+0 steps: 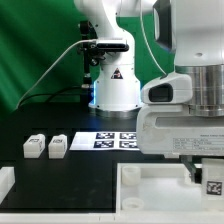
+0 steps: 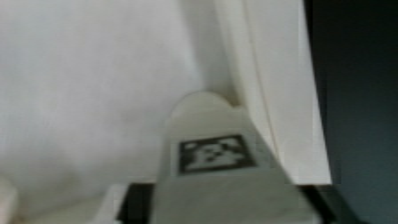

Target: Assemble one leg

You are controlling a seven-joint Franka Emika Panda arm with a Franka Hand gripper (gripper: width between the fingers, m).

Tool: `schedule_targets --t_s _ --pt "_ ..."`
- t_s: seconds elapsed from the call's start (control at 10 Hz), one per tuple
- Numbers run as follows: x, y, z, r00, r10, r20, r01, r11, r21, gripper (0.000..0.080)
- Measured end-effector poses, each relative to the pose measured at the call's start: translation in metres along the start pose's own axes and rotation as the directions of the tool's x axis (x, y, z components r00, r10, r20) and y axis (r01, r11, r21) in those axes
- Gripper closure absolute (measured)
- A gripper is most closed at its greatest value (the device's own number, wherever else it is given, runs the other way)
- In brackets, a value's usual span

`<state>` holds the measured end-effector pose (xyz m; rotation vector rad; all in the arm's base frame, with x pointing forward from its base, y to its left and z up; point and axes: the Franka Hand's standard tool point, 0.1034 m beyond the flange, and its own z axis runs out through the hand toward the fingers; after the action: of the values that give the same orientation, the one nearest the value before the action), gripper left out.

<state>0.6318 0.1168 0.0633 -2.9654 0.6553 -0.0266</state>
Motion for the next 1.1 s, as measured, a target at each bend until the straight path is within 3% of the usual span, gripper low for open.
schedule_targets --t_s 0.2,0.4,0.7,0.8,1.0,1.1 --pt "0.0006 0.0003 -0.0002 0.975 0.224 0.005 -0.224 0.975 0.008 0.0509" --pt "0.0017 0.0013 -0.0006 0.862 0.506 0.018 -0.507 0.862 0.016 0.0509" --pt "0.0003 -0.0008 0.0007 0.525 0.851 0.025 -0.851 0.525 0.017 0.0508" --pt "0.0003 -0.0017 0.0008 0.361 0.932 0.04 -0.933 0.36 0.014 0.0508" --pt "0.0006 -0.0019 0.0001 0.159 0.985 0.06 -0.987 0.159 0.002 0.0508" --pt "0.0006 -0.0021 -0.0001 0.109 0.992 0.056 -0.994 0.109 0.001 0.0508"
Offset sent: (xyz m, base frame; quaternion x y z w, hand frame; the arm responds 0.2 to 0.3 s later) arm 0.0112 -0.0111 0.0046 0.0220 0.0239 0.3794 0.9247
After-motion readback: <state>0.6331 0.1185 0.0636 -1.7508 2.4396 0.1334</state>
